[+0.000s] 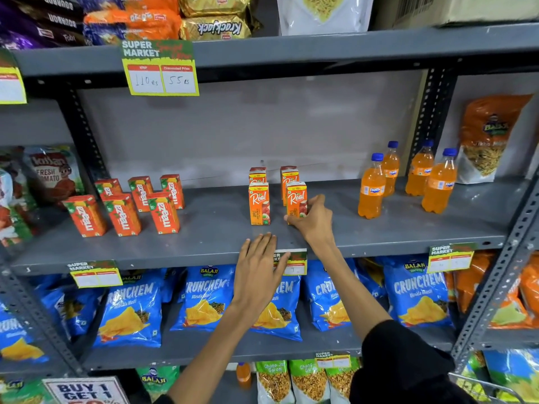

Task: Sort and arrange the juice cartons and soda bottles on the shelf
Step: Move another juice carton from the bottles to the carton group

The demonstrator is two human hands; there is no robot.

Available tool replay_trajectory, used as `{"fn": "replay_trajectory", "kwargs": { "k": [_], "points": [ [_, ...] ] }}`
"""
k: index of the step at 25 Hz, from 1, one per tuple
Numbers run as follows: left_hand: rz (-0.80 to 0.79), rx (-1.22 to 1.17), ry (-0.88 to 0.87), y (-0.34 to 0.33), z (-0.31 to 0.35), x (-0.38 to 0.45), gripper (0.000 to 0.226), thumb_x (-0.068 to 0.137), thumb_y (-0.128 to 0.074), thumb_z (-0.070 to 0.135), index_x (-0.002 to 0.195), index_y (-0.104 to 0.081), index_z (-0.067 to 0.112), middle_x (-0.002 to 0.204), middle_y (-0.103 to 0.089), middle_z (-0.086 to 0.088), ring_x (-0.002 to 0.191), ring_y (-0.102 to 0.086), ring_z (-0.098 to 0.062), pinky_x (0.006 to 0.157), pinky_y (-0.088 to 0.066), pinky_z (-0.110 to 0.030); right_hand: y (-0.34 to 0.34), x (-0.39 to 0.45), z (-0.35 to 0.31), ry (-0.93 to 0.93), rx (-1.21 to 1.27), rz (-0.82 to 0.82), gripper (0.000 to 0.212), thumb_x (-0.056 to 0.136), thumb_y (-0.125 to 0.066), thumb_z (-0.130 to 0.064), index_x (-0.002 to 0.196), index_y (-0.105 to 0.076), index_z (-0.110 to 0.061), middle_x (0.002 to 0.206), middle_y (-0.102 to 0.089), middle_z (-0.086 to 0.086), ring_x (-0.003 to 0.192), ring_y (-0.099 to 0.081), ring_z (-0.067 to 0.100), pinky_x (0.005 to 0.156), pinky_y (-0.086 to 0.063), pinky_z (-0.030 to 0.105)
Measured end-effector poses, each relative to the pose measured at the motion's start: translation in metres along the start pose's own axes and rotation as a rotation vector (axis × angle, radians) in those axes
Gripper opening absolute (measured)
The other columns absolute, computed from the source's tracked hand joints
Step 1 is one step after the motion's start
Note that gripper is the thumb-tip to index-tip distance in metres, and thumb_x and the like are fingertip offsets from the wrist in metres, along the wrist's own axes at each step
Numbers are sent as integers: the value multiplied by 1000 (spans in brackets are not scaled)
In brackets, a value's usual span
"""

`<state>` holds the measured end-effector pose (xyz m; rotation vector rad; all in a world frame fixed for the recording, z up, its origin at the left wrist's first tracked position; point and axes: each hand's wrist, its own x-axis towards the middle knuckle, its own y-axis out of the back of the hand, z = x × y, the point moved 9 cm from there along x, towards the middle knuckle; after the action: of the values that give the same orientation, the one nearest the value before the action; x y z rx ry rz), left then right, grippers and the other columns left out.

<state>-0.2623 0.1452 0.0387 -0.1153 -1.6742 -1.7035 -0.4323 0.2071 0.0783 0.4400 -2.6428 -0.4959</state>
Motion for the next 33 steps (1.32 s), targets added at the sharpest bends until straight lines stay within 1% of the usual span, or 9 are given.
{"fn": "replay_trajectory", "kwargs": {
  "k": [2,5,7,11,17,22,25,30,33],
  "points": [
    [-4,11,4,-1,-1,-1,62,104,-33,55,146,-48,13,153,-51,-3,146,-40,-16,126,-22,-40,15,-3,3,27,48,70,70,72,-88,-33,124,-47,-9,122,-63,12,111,-63,25,84,-51,29],
    [-9,49,9,-3,1,-1,65,103,-31,57,148,-46,12,154,-50,-4,146,-40,-20,126,-24,-43,80,-8,15,91,19,438,64,76,-84,-34,125,-48,-15,124,-56,9,112,-57,23,86,-50,26],
    [-9,59,8,-5,10,1,67,103,-31,58,148,-47,12,153,-51,-6,145,-42,-23,125,-26,-45,121,-2,31,14,-140,624,76,74,-85,-38,132,-43,-12,131,-51,14,119,-53,31,95,-51,41],
    [-18,61,2,-9,31,4,68,102,-29,60,148,-47,13,153,-51,-4,146,-41,-21,126,-23,-47,131,35,66,-225,-142,419,107,70,-87,-41,148,-26,0,146,-40,23,135,-41,42,108,-40,56],
    [-24,53,1,-12,34,6,68,102,-27,59,149,-46,14,154,-50,-3,147,-39,-18,127,-21,-44,140,52,82,-150,36,379,65,73,-87,-20,127,-53,-5,126,-66,19,117,-63,37,96,-50,43],
    [-4,57,16,-14,35,9,68,101,-29,59,146,-50,13,151,-53,-5,145,-43,-20,125,-27,-45,169,68,102,-151,32,370,52,77,-84,-18,120,-61,0,120,-69,20,113,-66,37,96,-52,42],
    [5,60,24,-15,35,9,68,101,-28,59,145,-51,13,150,-54,-5,144,-44,-20,124,-28,-46,177,72,112,-152,0,379,50,80,-81,-18,121,-60,0,121,-68,21,111,-66,38,92,-51,39],
    [11,59,4,-16,35,8,66,102,-30,58,148,-48,14,153,-51,-4,146,-40,-20,125,-25,-45,171,61,107,-179,-11,299,68,81,-81,-17,136,-44,0,136,-57,22,128,-55,40,109,-45,49],
    [30,-1,-17,-9,34,6,62,103,-35,56,147,-48,15,154,-49,-3,147,-39,-19,126,-24,-43,169,17,87,-92,-23,426,67,86,-76,-19,141,-42,-3,134,-56,17,128,-53,34,105,-43,39]
  ]
}}
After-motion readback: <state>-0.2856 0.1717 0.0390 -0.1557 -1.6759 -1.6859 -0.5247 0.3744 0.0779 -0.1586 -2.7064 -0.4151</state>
